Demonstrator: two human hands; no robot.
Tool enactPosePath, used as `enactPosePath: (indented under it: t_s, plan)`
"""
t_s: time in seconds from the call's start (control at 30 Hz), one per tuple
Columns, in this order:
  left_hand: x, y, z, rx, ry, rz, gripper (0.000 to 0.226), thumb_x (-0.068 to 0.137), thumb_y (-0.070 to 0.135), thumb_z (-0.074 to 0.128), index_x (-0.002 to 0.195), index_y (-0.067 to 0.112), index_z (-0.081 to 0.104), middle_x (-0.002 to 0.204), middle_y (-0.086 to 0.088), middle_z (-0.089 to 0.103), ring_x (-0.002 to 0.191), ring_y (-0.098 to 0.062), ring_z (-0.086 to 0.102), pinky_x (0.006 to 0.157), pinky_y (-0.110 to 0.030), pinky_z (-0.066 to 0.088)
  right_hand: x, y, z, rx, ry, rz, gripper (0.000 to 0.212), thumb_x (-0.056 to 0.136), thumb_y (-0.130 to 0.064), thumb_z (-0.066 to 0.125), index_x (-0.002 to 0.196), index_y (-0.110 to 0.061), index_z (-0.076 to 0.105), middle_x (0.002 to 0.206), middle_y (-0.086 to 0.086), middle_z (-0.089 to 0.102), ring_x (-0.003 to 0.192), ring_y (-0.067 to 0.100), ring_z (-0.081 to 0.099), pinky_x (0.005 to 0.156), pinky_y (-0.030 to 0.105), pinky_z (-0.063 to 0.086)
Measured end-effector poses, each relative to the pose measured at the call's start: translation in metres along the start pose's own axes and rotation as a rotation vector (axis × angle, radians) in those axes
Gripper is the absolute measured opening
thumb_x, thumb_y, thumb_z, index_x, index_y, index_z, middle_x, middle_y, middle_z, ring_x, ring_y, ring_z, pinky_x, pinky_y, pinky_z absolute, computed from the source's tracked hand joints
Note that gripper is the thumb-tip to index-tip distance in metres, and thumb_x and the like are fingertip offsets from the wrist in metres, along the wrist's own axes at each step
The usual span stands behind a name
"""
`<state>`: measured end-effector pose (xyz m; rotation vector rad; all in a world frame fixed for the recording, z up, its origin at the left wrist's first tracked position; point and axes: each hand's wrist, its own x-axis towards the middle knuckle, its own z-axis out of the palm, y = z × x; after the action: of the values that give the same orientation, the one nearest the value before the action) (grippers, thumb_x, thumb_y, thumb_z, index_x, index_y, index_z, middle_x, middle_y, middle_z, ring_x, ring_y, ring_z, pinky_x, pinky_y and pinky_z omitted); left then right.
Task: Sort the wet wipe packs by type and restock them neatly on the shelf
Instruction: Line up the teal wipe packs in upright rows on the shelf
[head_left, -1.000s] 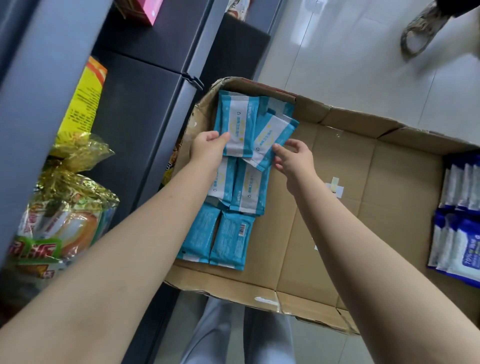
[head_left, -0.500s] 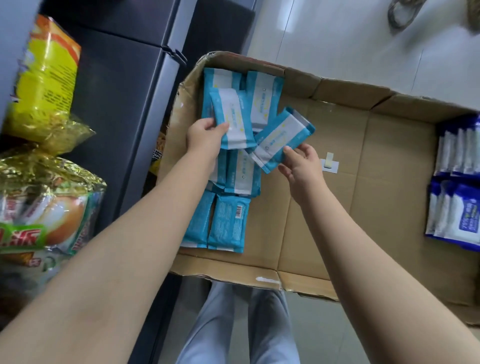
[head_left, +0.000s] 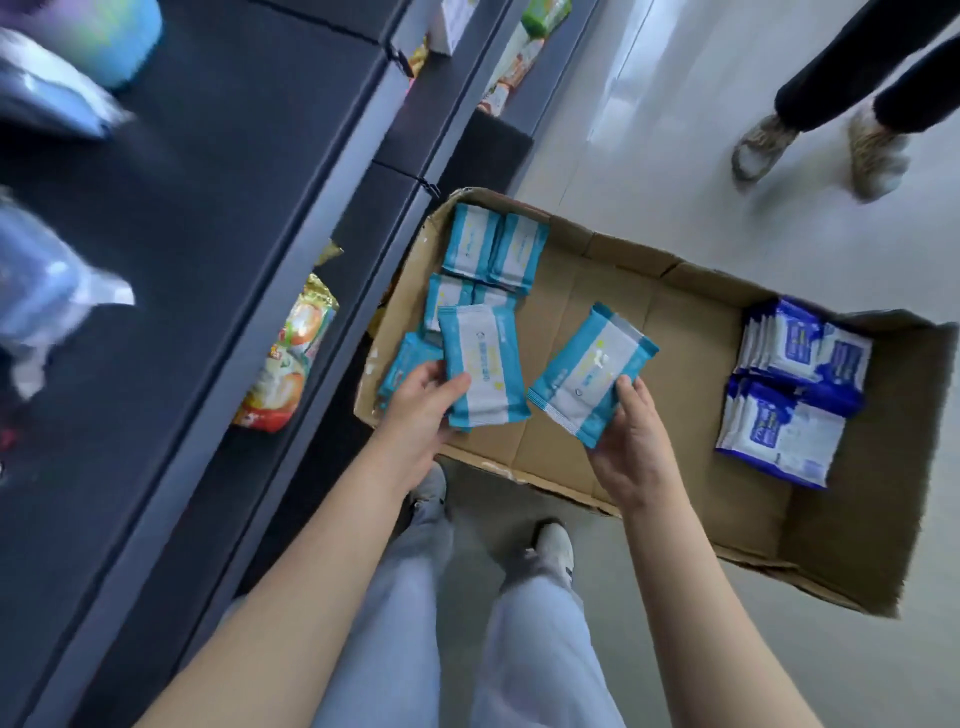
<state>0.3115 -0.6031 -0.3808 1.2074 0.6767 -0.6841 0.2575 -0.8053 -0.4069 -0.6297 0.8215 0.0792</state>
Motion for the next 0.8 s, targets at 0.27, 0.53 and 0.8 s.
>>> enactPosePath:
  t_s: [0.27, 0.53, 0.8]
  plan:
    - [-0.169, 0.001, 0.002, -0.105, 0.007, 0.323, 0.052, 0.092, -0.010, 0.053, 0.131, 0.023, 0.042, 0.127, -0.010, 0.060, 0.109, -0.022, 0.064, 0.074, -0.034, 0.060, -0.106, -0.057, 0.042, -0.292, -0.205, -0.003, 0.028, 0.097, -0.024, 0.060, 0.122, -0.012, 0.056, 0.120, 0.010, 0.068, 0.107, 0.025, 0.068, 0.093, 0.042, 0.057]
    - [-0.329, 0.013, -0.047, -0.257, 0.314, 0.577, 0.051, 0.092, -0.001, 0.061, 0.128, 0.025, 0.037, 0.112, -0.008, 0.068, 0.083, -0.021, 0.073, 0.061, -0.035, 0.058, -0.219, -0.056, 0.137, -0.490, -0.598, 0.003, 0.037, 0.091, -0.015, 0.066, 0.124, -0.007, 0.053, 0.112, 0.010, 0.069, 0.098, 0.023, 0.070, 0.077, 0.034, 0.061]
    - [-0.457, -0.008, -0.158, -0.350, 0.645, 0.842, 0.035, 0.095, 0.012, 0.063, 0.120, 0.018, 0.040, 0.114, -0.008, 0.067, 0.096, -0.028, 0.072, 0.077, -0.045, 0.060, -0.341, 0.027, 0.214, -0.573, -0.815, -0.027, 0.031, 0.089, -0.006, 0.068, 0.116, -0.009, 0.053, 0.113, 0.015, 0.071, 0.103, 0.029, 0.071, 0.086, 0.038, 0.059]
